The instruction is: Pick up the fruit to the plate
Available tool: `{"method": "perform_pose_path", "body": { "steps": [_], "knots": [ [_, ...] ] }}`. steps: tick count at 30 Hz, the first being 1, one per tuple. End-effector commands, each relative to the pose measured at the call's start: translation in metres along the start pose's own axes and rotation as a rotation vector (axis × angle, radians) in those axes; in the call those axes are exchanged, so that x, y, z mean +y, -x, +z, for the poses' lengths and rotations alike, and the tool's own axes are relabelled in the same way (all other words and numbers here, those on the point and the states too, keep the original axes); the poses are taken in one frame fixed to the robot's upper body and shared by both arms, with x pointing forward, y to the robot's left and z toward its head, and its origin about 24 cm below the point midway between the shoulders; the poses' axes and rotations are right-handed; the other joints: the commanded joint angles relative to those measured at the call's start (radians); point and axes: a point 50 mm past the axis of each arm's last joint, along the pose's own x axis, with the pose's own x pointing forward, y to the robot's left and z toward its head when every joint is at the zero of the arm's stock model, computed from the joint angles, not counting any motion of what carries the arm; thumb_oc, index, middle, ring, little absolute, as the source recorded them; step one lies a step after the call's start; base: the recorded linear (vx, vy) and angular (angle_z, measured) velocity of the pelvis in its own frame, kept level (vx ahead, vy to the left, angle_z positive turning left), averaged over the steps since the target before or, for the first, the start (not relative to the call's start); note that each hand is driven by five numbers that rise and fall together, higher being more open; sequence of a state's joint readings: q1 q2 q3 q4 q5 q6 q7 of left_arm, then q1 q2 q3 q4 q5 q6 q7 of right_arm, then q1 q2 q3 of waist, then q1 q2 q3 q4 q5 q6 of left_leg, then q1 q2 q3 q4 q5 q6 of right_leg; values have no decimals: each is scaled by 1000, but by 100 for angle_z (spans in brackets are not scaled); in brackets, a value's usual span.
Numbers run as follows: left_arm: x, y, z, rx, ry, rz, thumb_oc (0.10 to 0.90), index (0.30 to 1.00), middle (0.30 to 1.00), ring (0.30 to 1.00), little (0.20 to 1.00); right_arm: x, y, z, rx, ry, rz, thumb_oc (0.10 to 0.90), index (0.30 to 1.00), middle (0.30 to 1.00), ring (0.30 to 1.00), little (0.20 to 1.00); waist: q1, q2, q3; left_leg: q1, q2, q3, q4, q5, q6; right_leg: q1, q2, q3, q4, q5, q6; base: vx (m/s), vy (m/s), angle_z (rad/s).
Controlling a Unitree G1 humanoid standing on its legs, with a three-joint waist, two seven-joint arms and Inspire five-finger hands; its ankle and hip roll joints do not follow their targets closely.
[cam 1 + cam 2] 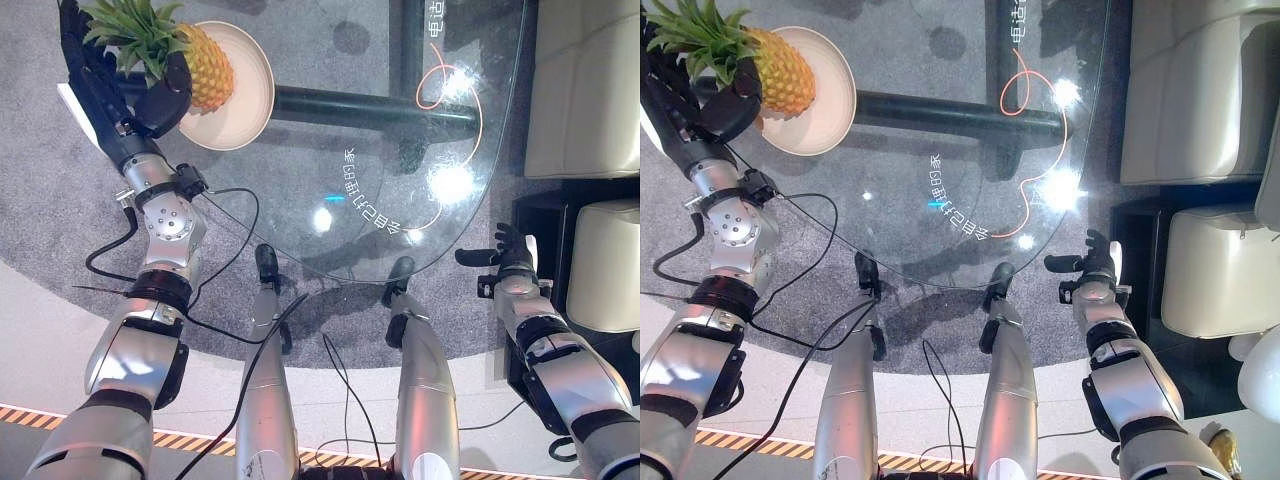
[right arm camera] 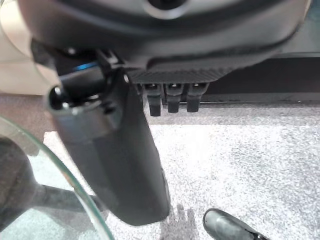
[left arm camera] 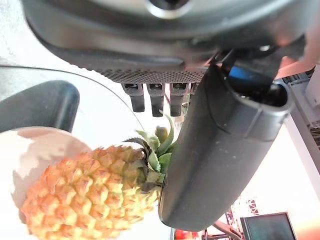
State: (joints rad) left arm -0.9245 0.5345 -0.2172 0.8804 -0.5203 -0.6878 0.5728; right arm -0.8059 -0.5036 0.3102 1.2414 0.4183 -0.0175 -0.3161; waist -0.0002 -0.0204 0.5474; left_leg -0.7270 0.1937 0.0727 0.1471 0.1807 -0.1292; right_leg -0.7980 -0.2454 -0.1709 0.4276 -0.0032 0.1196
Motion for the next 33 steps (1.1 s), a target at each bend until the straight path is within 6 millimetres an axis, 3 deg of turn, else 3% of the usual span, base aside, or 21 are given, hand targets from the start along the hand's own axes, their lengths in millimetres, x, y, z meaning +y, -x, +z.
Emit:
{"method": "perform_pose_path", "body": {
  "steps": [1,14,19,21,26,33],
  "knots": [
    [-6,-22,48,-226,181,22,800,900,900,900,900,-30,-2,-23,81,-39,-115,800,900,900,900,900,24,-5,-27,29,27,-18,92,-121,-21,75,-51,-22,-115,45,61,0,0,0],
    [5,-18,38,-174,95,29,800,900,900,900,900,-36,4,-53,171,-30,-117,800,900,900,900,900,35,-5,-27,181,31,1,52,-124,-24,230,-68,-26,-156,40,75,-3,-1,1],
    [19,-13,24,-102,53,25,800,900,900,900,900,-39,10,-77,237,-14,-120,800,900,900,900,900,41,0,-27,282,29,8,13,-114,-27,342,-70,-26,-201,45,80,32,0,1],
    [27,-8,16,-67,26,24,800,900,900,900,900,-45,14,-91,269,-8,-129,800,900,900,900,900,40,4,-29,334,28,12,-15,-103,-27,403,-69,-27,-231,53,81,75,13,3],
    [52,10,-7,40,-39,22,800,900,900,900,900,-56,31,-130,354,23,-148,800,900,900,900,900,39,19,-97,422,27,23,-85,-88,-30,507,-73,-41,-298,63,86,128,21,4],
    [106,65,-51,287,-207,12,800,900,900,900,900,-78,69,-196,489,91,-157,800,900,900,900,900,43,32,-208,575,24,46,-182,-65,-32,673,-75,-71,-392,83,91,183,35,5]
  ]
}}
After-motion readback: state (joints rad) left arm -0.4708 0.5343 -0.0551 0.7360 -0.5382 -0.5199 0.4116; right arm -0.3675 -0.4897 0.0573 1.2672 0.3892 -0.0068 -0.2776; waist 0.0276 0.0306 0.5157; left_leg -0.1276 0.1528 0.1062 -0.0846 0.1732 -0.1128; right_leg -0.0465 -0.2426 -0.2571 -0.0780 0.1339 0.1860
